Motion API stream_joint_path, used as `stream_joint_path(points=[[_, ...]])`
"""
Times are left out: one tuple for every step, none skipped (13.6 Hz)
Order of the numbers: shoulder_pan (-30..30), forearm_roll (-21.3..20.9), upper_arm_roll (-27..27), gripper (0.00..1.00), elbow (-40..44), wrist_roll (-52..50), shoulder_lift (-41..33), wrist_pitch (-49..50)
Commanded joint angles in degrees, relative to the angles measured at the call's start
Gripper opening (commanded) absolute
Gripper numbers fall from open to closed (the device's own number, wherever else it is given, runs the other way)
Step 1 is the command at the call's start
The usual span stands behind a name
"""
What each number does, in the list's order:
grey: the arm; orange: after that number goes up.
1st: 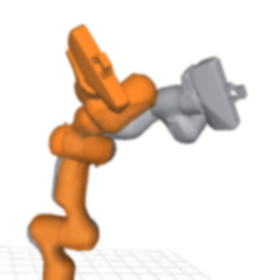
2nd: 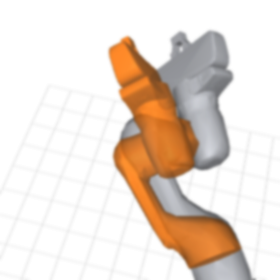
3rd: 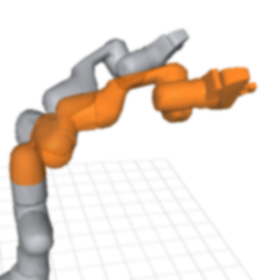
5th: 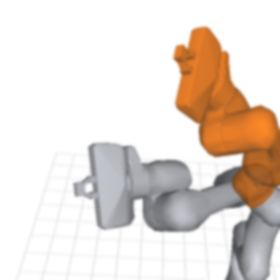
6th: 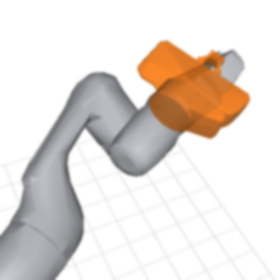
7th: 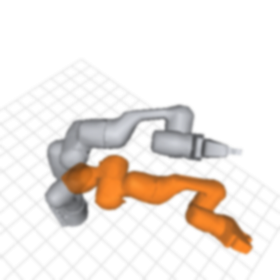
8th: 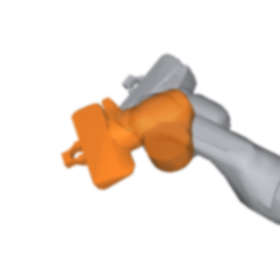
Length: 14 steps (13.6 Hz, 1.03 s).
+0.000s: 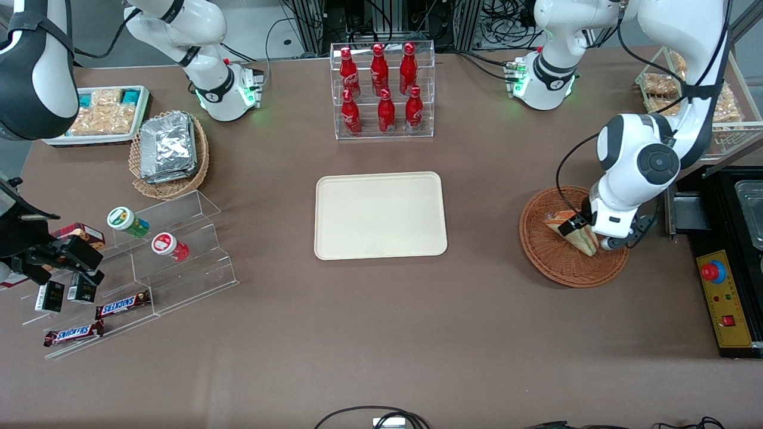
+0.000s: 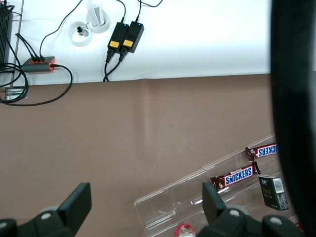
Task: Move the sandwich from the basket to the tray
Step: 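Lower the open left gripper around the upright wrapped sandwich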
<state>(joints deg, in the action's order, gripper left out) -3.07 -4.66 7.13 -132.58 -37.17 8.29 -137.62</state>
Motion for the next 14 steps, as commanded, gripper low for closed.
stream_joint_path(points=[[-0.18,-1.14,-0.37,1.0,-2.76,-3.08,0.23,-3.95],[-0.36,-1.05,-0.45,1.0,-2.94,-3.52,1.02,-4.49],[-0.36,-1.05,-0.54,1.0,-2.95,-4.22,1.64,-4.67],[-0.36,-1.05,-0.8,1.0,-2.77,-4.58,2.16,-4.67],[-0.45,-1.05,-0.81,1.0,-2.77,-4.67,2.34,-4.76],[-0.45,-1.05,-0.81,0.98,-2.68,-5.1,2.61,-4.67],[-0.45,-1.05,-0.89,0.84,-2.68,-5.8,2.96,-4.84],[-0.45,-1.14,-1.24,0.59,-2.68,-6.16,3.22,-5.46],[-0.45,-1.05,-1.33,0.34,-2.77,-6.42,3.49,-5.98],[-0.45,-1.14,-1.33,0.08,-2.68,-6.43,3.75,-6.08],[-0.45,-1.23,-1.33,0.0,-2.51,-6.43,4.1,-6.08],[-0.45,-1.23,-1.33,0.0,-2.42,-6.6,4.54,-6.08],[-0.45,-1.23,-1.33,0.0,-2.33,-6.78,4.46,-5.99],[-0.45,-1.23,-1.33,0.0,-2.24,-7.13,4.19,-5.73]])
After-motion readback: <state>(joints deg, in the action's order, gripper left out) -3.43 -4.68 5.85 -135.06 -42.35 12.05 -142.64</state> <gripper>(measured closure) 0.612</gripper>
